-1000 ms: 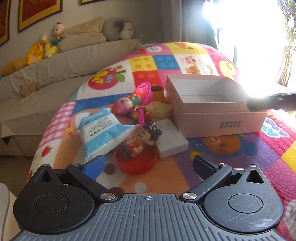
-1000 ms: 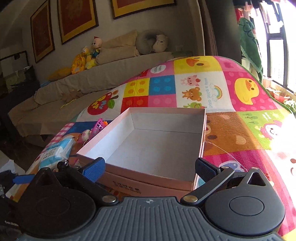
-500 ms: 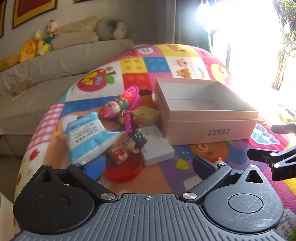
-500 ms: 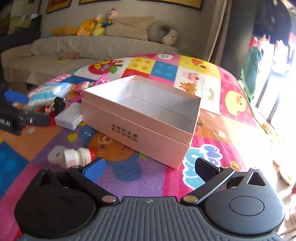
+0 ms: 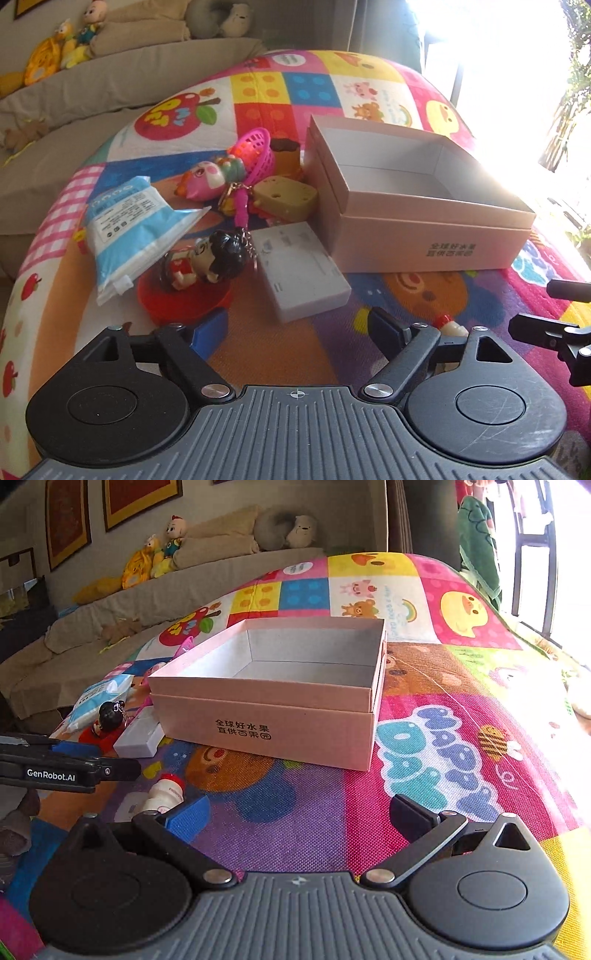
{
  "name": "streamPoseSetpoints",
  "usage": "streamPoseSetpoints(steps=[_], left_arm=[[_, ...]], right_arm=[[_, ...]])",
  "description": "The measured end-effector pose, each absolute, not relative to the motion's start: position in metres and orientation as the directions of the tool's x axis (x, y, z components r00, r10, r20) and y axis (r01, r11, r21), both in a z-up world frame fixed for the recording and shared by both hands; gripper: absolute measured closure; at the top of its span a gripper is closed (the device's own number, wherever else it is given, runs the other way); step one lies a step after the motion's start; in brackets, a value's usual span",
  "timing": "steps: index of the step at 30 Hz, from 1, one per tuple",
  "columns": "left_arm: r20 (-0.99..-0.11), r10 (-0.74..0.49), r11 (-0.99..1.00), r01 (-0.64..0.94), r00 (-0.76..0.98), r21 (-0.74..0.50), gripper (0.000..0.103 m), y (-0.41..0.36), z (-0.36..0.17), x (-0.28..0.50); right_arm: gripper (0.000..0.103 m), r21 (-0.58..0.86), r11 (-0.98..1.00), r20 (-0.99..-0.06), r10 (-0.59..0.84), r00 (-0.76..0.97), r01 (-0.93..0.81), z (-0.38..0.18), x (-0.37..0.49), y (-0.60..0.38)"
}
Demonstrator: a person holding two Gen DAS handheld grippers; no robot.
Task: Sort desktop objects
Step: 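Grasp the white charger with the left tool while the right tool grasps the yogurt bottle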
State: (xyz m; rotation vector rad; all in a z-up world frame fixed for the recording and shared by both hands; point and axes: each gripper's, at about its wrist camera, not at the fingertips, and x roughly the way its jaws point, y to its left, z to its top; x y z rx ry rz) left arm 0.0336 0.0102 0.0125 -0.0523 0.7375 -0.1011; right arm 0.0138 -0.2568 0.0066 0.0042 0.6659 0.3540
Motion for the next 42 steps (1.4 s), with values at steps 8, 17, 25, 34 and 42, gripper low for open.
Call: streamPoseSetpoints(steps=[8,17,25,34,42], left_arm=[[-0.677,-0.034,0.999,0.023,0.735,-0.025,0.04,-0.007,0.011,0.057],[-0.679,-0.08,0.992,0.128,0.73,0.02,0.049,0.0,0.014,0.002],[-0.678,-0.071,0.978,0.184,0.731,0.097,0.038,0.007,0.017,-0.058],[-0.659,0.009,1.0,0.009,0.752,0.024,0.006,0.055,0.036,-0.035],[-0.67,-0.007,0.999,0.039,0.743,0.033,0.007,0.012,0.02,-0.01]], right_arm=[[0.0,0.125,0.944,-0.61,0.317,0.726,-0.307,0.005,0.015,-0.259],[0.0,0.125,0.945,-0.613,0.314,0.725,-0.303,0.005,0.015,-0.26],[0.0,0.111,0.943,-0.625,0.312,0.716,-0.314,0.004,0.017,-0.256],[0.0,0.112,0.944,-0.625,0.309,0.716,-0.31,0.004,0.016,-0.256],[0.0,0.08,0.943,-0.605,0.304,0.736,-0.323,0.007,0.01,-0.253]])
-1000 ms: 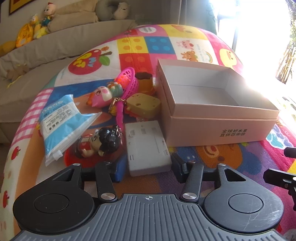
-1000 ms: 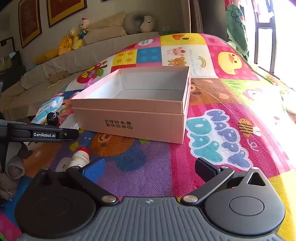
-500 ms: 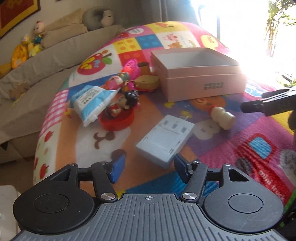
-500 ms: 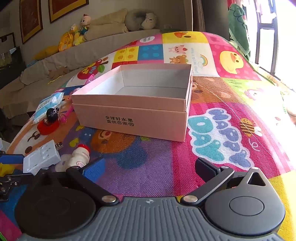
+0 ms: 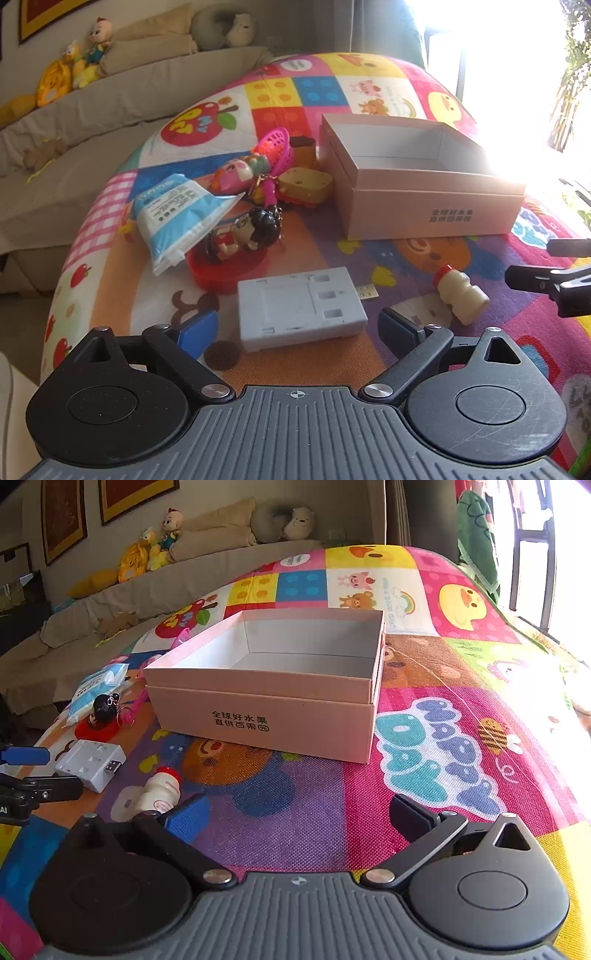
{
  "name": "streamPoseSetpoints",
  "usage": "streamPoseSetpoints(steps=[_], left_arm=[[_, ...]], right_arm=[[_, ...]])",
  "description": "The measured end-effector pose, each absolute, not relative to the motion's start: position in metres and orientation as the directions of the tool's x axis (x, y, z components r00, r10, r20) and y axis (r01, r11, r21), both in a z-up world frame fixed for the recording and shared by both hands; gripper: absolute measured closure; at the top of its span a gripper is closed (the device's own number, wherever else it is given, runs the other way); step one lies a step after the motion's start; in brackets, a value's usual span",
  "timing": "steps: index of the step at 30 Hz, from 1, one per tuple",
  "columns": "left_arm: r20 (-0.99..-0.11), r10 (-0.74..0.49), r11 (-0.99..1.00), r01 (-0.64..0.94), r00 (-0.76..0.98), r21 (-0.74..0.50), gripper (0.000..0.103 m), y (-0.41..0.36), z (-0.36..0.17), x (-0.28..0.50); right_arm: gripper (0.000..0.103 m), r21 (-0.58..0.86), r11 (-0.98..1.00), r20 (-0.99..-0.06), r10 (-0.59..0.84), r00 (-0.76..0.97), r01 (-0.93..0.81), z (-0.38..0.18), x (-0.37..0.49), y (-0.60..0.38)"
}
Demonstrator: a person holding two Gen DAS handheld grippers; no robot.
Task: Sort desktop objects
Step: 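Grasp the white charger with the left tool while the right tool grasps the yogurt bottle, then lower the charger into the pink box with the left tool while the right tool drops the bottle in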
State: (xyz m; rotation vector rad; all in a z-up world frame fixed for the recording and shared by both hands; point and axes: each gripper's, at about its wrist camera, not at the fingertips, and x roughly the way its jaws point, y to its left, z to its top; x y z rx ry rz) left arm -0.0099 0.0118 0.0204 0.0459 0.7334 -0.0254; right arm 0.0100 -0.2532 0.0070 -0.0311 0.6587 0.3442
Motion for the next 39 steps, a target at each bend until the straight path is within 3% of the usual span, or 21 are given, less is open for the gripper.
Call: streamPoseSetpoints(steps=[3,4,10,15,19,25,33,39], left_arm=[[-0.681,0.006,1.0,0.015,0.733,0.025,0.015,0.014,0.016,0.0],[-0.684,0.009,1.0,0.009,0.73,0.023,0.019,0.015,0.015,0.001],[-0.676,0.002,1.0,0.019,0.737,0.024,0.019,0.019,0.015,-0.011],[-0.677,-0.007,0.999,0.03,0.736,0.022,0.019,0.022,0.016,-0.024],[-0.677,-0.028,0.999,0.045,0.736,0.008,0.02,0.023,0.018,-0.032],[-0.627,-0.134,0.988,0.154,0.767,-0.023,0.02,0.005,0.042,-0.041],[-0.423,-0.241,0.955,0.292,0.874,0.06,0.019,-0.046,0.098,0.017],[-0.445,-0.222,0.958,0.278,0.867,0.064,0.018,-0.074,0.089,0.095]], right_arm=[[0.002,0.029,0.928,-0.576,0.32,0.753,-0.372,0.013,0.0,-0.244],[0.009,0.031,0.915,-0.575,0.346,0.741,-0.403,0.016,-0.002,-0.239],[0.045,0.05,0.831,-0.61,0.464,0.642,-0.554,0.026,-0.002,-0.201],[0.052,0.003,0.805,-0.655,0.45,0.608,-0.593,0.019,0.004,-0.169],[0.078,0.023,0.802,-0.691,0.444,0.57,-0.597,0.015,0.008,-0.17],[0.078,0.053,0.798,-0.677,0.471,0.566,-0.6,0.048,-0.008,-0.21],[0.078,0.017,0.91,-0.462,0.374,0.804,-0.413,0.13,0.027,-0.268],[0.077,0.16,0.928,-0.514,0.368,0.775,-0.335,0.129,0.115,-0.267]])
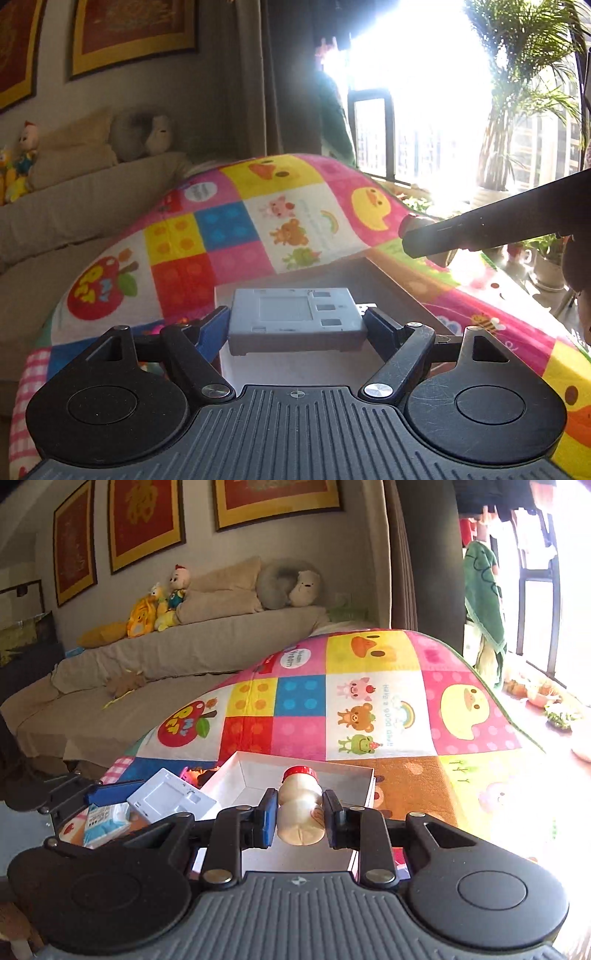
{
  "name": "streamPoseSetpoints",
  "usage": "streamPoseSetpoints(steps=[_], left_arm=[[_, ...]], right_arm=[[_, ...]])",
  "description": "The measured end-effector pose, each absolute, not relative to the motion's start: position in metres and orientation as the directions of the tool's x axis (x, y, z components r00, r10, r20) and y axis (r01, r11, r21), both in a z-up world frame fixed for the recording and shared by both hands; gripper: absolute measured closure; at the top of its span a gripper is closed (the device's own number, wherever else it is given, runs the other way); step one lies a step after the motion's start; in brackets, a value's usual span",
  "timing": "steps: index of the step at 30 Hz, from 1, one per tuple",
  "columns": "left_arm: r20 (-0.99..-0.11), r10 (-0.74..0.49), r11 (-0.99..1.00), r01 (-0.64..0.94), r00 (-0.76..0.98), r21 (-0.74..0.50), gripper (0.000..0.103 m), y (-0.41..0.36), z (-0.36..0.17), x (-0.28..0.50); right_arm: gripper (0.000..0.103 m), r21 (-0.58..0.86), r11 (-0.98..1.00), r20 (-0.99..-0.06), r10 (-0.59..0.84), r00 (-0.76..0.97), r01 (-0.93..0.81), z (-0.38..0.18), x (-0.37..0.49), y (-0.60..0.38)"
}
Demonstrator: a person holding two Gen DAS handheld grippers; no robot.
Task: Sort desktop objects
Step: 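Lower the charger into the pink box with the left tool while the right tool drops the bottle in, then grasp the boy figurine keychain from the red bowl with the right tool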
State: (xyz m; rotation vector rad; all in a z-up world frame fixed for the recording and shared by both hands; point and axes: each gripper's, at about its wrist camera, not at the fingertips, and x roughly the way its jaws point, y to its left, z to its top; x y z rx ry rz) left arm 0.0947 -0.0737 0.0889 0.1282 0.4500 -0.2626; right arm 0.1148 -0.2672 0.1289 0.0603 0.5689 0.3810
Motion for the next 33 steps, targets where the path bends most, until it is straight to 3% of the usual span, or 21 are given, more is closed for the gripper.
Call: streamPoseSetpoints(steps=[3,5,9,15,19,31,33], left_arm=[[-0.481,-0.227,0.961,0.275,0.847,0.031,0.012,-0.066,0.083,0.104],[-0.456,-0.236,0.958,0.283,0.858,0.037,0.005,-0.056,0.083,0.084],[-0.462,-0.174,0.967,0.239,0.87,0.085,0.005,-0.036,0.073,0.042],[-0.536,-0.015,0.996,0.062,0.844,0.07,0.005,0.011,0.048,0.008],[-0.607,0.073,0.997,-0.07,0.791,0.03,0.006,0.042,0.031,0.012],[-0.65,0.121,0.984,-0.177,0.75,-0.021,0.006,0.056,0.011,0.05],[-0.655,0.124,0.985,-0.174,0.746,-0.012,0.011,0.055,0.009,0.055]], right_arm=[[0.056,0.191,0.94,-0.522,0.34,0.782,-0.281,0.122,0.135,-0.265],[0.055,0.173,0.941,-0.509,0.337,0.792,-0.289,0.116,0.129,-0.265],[0.041,0.112,0.948,-0.494,0.314,0.811,-0.299,0.099,0.101,-0.267],[0.03,-0.06,0.924,-0.494,0.302,0.815,-0.378,0.072,0.045,-0.252],[0.019,-0.062,0.885,-0.521,0.366,0.771,-0.462,0.056,0.014,-0.242],[0.012,0.041,0.896,-0.617,0.371,0.694,-0.442,0.013,-0.002,-0.236],[0.01,0.046,0.9,-0.627,0.364,0.688,-0.434,0.009,-0.002,-0.238]])
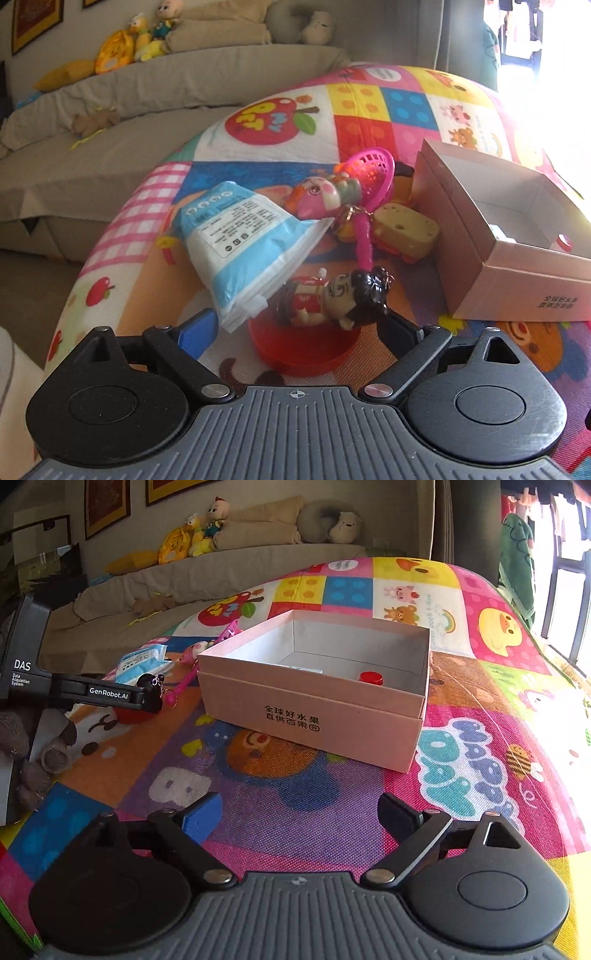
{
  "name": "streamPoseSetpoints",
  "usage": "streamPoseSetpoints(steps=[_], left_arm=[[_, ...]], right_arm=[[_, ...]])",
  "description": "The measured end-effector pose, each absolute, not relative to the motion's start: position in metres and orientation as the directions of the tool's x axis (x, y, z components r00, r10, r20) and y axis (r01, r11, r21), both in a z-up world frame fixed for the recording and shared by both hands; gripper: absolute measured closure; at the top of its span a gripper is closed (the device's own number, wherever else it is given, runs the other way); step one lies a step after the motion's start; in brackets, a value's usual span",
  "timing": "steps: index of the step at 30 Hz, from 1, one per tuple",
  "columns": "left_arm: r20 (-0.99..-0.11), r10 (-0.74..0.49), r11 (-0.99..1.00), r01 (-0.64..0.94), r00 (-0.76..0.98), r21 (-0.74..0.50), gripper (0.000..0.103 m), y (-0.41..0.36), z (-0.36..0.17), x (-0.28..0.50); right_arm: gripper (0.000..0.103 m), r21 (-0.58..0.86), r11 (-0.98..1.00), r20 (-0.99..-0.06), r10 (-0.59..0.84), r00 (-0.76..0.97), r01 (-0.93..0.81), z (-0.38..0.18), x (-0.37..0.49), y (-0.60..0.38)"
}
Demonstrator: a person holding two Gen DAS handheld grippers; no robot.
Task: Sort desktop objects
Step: 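Grasp the boy figurine keychain from the red bowl with the right tool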
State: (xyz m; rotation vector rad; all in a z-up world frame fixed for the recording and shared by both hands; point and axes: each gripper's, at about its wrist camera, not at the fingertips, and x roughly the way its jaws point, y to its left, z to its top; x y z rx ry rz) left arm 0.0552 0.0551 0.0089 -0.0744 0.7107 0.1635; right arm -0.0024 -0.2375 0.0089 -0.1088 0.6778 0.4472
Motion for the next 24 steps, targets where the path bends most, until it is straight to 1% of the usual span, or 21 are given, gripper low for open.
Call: streamPoseSetpoints(steps=[2,3,4,7,9,14,18,20,22,24], left_arm=[[-0.658,0.12,0.987,-0.16,0.744,-0.001,0.018,0.052,0.008,0.058],[-0.657,0.126,0.988,-0.156,0.743,0.013,0.029,0.05,0.008,0.058],[-0.657,0.121,0.989,-0.144,0.744,0.019,0.034,0.048,0.008,0.057],[-0.655,0.097,0.995,-0.096,0.749,0.037,0.034,0.038,0.009,0.049],[-0.657,0.058,0.998,-0.042,0.752,0.04,0.034,0.028,0.009,0.038],[-0.662,-0.086,0.991,0.135,0.744,0.023,0.034,-0.003,0.009,0.0],[-0.662,-0.174,0.972,0.235,0.729,0.002,0.034,-0.02,0.008,-0.028],[-0.659,-0.187,0.968,0.252,0.728,0.004,0.031,-0.024,0.007,-0.036],[-0.657,-0.179,0.969,0.249,0.732,0.014,0.022,-0.025,0.004,-0.04],[-0.654,-0.179,0.971,0.241,0.735,0.005,0.02,-0.023,0.003,-0.041]], right_arm=[[0.01,0.052,0.904,-0.632,0.358,0.687,-0.424,0.007,-0.002,-0.239],[0.01,0.055,0.906,-0.629,0.358,0.69,-0.42,0.008,-0.002,-0.24],[0.01,0.056,0.907,-0.625,0.358,0.694,-0.417,0.008,-0.002,-0.24],[0.009,0.052,0.907,-0.62,0.357,0.699,-0.417,0.009,-0.004,-0.24],[0.009,0.053,0.907,-0.62,0.358,0.698,-0.418,0.009,-0.004,-0.24],[0.009,0.06,0.906,-0.615,0.364,0.699,-0.419,0.012,-0.004,-0.239],[0.009,0.076,0.886,-0.605,0.405,0.685,-0.458,0.021,-0.004,-0.233],[0.009,0.105,0.866,-0.6,0.447,0.664,-0.489,0.027,-0.003,-0.228],[0.009,0.149,0.837,-0.592,0.502,0.631,-0.526,0.035,0.0,-0.22],[0.009,0.201,0.797,-0.582,0.564,0.585,-0.569,0.041,0.001,-0.212]])
